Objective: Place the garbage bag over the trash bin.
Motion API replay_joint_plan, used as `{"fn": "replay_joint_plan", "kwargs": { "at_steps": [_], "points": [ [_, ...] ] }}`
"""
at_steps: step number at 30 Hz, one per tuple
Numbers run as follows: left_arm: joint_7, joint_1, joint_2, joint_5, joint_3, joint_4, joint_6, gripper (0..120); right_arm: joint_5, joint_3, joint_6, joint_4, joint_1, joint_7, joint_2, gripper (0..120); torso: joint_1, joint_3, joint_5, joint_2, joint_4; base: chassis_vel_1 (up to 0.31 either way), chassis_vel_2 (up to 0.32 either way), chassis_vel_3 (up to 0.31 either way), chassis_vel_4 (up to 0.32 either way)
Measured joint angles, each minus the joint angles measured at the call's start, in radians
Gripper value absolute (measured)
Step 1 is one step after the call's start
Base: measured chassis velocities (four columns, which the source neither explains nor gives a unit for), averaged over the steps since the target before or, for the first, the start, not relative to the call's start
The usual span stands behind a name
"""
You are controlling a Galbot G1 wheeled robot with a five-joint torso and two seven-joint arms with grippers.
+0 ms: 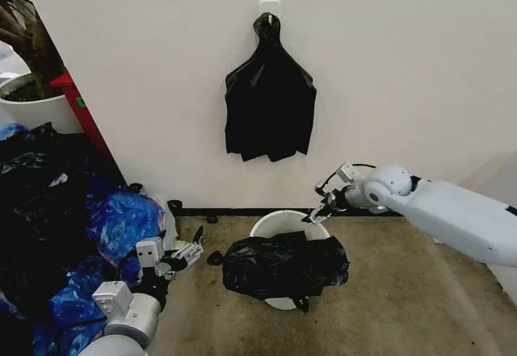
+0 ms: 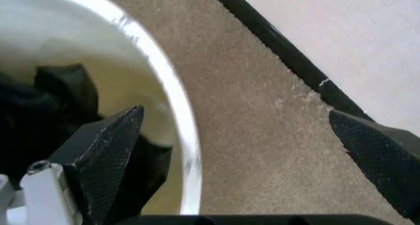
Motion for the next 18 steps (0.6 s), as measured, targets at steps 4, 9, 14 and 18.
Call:
{"fn": "replay_joint_plan", "kwargs": {
  "at_steps": [4, 9, 14, 18],
  "points": [
    [0.002, -0.007, -0.008, -0.001, 0.001, -0.002, -0.006, 100, -0.001, -0.078, 0.000, -0.058, 0.026, -0.033, 0.049, 100, 0.000, 0.000, 0.0004, 0.000, 0.0000, 0.000, 0.000, 0.000, 0.000],
    [0.005, -0.001, -0.010, -0.004, -0.005, -0.010, -0.021, 100, -0.009, -0.107, 0.001, -0.078, 0.014, -0.041, 0.076, 100, 0.000, 0.000, 0.0002, 0.000, -0.0005, 0.000, 0.000, 0.000, 0.000],
    [0.009, 0.000, -0.020, -0.001, -0.003, -0.018, -0.026, 100, 0.003, -0.103, 0.001, -0.113, -0.001, -0.020, 0.117, 100, 0.000, 0.000, 0.0000, 0.000, -0.0003, 0.000, 0.000, 0.000, 0.000],
    [0.006, 0.001, -0.030, 0.011, 0.008, -0.030, -0.029, 100, -0.006, -0.098, 0.001, -0.151, -0.003, -0.018, 0.151, 92, 0.000, 0.000, 0.0002, 0.000, 0.0000, 0.000, 0.000, 0.000, 0.000]
  ]
}}
